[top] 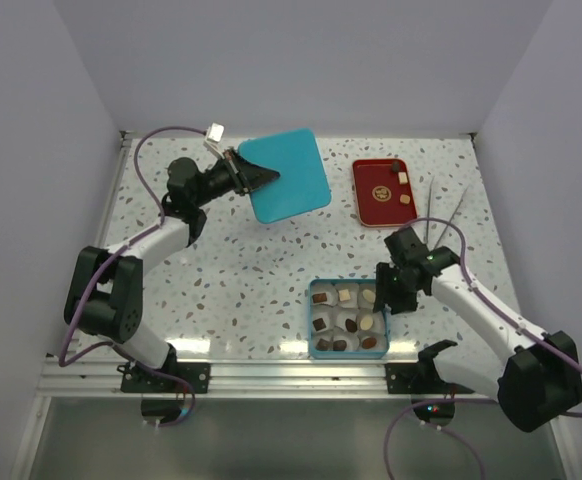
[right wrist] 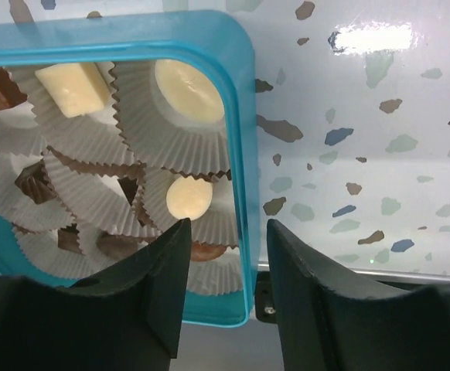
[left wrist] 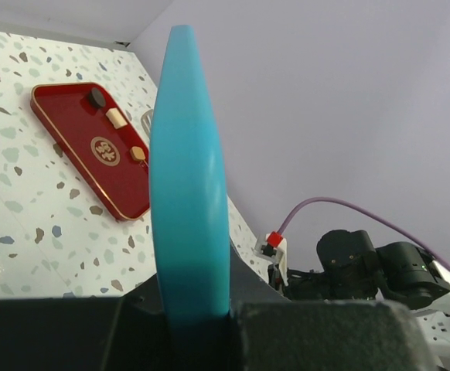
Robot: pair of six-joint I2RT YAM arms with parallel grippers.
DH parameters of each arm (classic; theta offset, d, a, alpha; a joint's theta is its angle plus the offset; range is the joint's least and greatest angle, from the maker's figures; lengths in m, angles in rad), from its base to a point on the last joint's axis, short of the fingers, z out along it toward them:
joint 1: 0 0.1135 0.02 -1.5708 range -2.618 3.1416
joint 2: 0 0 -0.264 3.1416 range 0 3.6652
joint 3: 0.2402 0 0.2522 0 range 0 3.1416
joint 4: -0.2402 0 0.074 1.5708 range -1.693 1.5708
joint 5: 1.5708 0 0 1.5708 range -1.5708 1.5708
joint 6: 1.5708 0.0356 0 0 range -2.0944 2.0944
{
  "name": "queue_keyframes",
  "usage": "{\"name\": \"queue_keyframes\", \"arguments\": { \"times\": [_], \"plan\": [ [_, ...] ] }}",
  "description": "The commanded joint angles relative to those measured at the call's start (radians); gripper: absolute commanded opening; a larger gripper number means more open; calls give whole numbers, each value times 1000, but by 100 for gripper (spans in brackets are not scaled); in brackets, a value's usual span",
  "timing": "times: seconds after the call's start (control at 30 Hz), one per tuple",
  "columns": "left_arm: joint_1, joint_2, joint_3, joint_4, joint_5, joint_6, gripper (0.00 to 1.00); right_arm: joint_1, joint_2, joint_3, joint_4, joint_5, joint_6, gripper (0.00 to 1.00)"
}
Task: Pack the chocolate
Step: Move the packing box to the center of the board.
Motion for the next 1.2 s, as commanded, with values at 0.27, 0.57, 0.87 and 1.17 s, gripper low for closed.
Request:
{"name": "queue_keyframes", "arguments": {
  "times": [0.27, 0.57, 0.87, 1.17],
  "plan": [
    [1, -32, 49, 40, 35, -12, 0, 18, 71, -58, 153, 18, 45, 27],
    [1, -34, 54, 34, 40, -11, 0, 24, 138, -68, 249, -15, 64, 0],
    [1, -31, 75, 8, 59, 5, 0, 29, 273, 44, 300, 1, 19, 0],
    [1, -35, 89, -35, 72, 29, 0, 32, 446, 216, 320, 36, -47, 0]
  ]
}}
